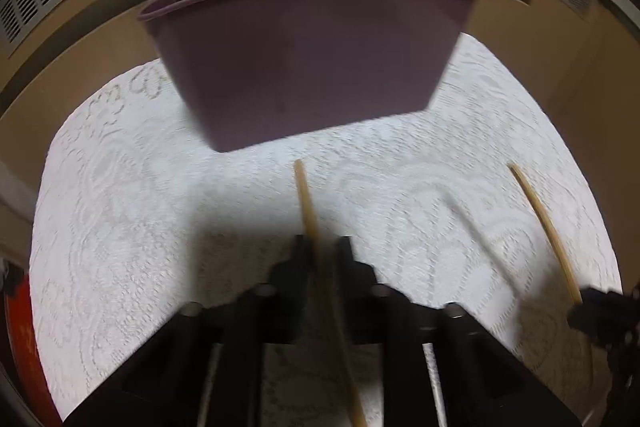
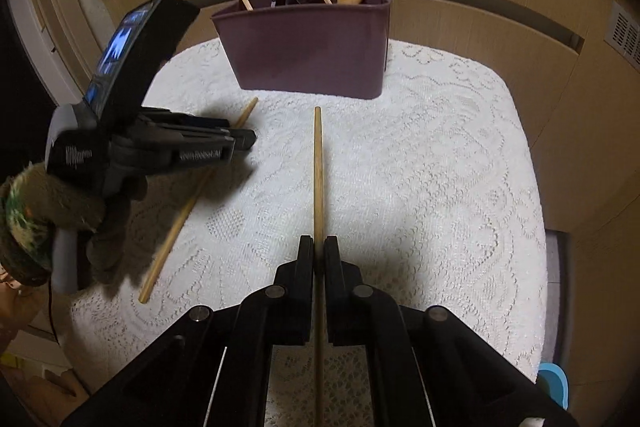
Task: Organize utensils
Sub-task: 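Grasp a wooden chopstick with the right tool while the left tool grasps another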
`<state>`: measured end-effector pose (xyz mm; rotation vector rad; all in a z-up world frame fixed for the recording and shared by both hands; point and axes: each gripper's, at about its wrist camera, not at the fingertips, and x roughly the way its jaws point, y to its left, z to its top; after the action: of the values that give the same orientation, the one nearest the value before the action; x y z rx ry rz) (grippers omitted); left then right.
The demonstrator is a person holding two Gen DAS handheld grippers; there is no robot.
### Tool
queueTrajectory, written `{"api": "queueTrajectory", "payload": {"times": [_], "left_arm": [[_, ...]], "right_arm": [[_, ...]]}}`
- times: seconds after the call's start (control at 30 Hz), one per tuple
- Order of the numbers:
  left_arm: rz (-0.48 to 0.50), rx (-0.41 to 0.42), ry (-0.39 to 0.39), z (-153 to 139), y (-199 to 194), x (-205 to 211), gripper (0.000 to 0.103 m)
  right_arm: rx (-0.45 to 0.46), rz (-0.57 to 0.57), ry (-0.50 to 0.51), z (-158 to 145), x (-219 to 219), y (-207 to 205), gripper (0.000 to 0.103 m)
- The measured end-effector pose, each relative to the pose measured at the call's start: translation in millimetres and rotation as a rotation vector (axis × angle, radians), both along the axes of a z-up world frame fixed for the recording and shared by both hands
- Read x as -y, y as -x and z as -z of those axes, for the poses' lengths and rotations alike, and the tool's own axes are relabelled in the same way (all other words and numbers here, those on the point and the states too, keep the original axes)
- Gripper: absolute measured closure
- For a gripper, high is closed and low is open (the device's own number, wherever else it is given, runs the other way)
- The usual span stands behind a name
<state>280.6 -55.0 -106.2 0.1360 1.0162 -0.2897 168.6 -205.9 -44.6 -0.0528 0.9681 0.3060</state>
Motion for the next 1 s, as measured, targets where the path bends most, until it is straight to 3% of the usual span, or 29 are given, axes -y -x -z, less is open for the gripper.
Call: {"api": "queueTrajectory", "payload": {"times": [0.13, 0.4, 0.8, 0.93, 1.0], "left_arm": [[-0.017, 0.027, 0.036, -7, 18, -9, 0.094], [-0.069, 0.174, 0.153, -54, 66, -41, 0.094], [-0.055, 0.222, 0.2, -78, 82, -47, 0.094], [-0.052, 0.235, 0.204, -82, 86, -48, 0.094], [-0.054, 0.232, 0.205, -81, 86, -50, 0.094]], "right_arm": [[0.005, -0.003, 0.004, -2, -2, -2, 0.098], [-0.032, 0.009, 0.001, 7, 0, -10, 0.098], [-0.035, -0.001, 0.051, 8, -18, -36, 0.096], [-0.074, 0.016, 0.062, 22, -19, -60, 0.079], [-0.084, 0.022, 0.089, 31, -24, -68, 0.079]]}}
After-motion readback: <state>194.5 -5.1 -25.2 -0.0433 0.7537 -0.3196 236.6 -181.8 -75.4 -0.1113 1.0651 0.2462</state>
